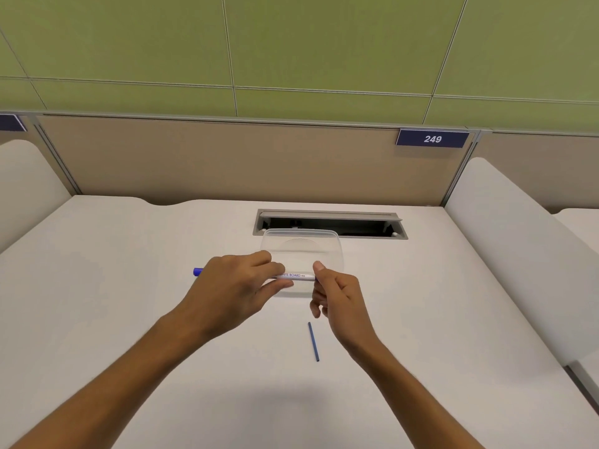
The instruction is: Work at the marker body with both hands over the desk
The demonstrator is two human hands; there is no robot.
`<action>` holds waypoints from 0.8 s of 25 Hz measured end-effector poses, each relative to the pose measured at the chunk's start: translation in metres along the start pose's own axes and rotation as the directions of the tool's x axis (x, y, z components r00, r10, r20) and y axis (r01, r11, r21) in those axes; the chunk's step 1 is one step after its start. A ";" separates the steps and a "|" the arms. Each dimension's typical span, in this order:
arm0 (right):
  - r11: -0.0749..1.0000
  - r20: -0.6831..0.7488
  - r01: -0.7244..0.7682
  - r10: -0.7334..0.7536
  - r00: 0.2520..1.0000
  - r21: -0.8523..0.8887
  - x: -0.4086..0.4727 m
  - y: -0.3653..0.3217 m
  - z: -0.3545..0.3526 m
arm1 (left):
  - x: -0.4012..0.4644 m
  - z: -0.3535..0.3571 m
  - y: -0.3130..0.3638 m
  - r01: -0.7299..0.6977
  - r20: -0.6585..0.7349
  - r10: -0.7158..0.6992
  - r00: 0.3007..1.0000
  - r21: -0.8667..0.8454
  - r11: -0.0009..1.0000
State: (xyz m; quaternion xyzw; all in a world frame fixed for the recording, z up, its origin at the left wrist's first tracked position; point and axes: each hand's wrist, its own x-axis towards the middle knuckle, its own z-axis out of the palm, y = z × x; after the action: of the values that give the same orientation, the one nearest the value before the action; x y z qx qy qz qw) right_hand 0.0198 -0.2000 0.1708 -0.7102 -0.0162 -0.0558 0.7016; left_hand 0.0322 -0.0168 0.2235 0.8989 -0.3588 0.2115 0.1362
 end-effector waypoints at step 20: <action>0.934 -0.045 0.236 -0.256 0.966 -0.269 -0.004 0.002 -0.004 | 0.002 0.002 -0.008 0.142 0.157 -0.103 0.982 -0.262 0.954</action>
State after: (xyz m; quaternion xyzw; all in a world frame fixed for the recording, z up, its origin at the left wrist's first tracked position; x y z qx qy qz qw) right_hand 0.0157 -0.2035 0.1683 -0.7861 -0.0697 -0.1729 0.5893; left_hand 0.0395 -0.0130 0.2219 0.9049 -0.3365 0.0871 0.2456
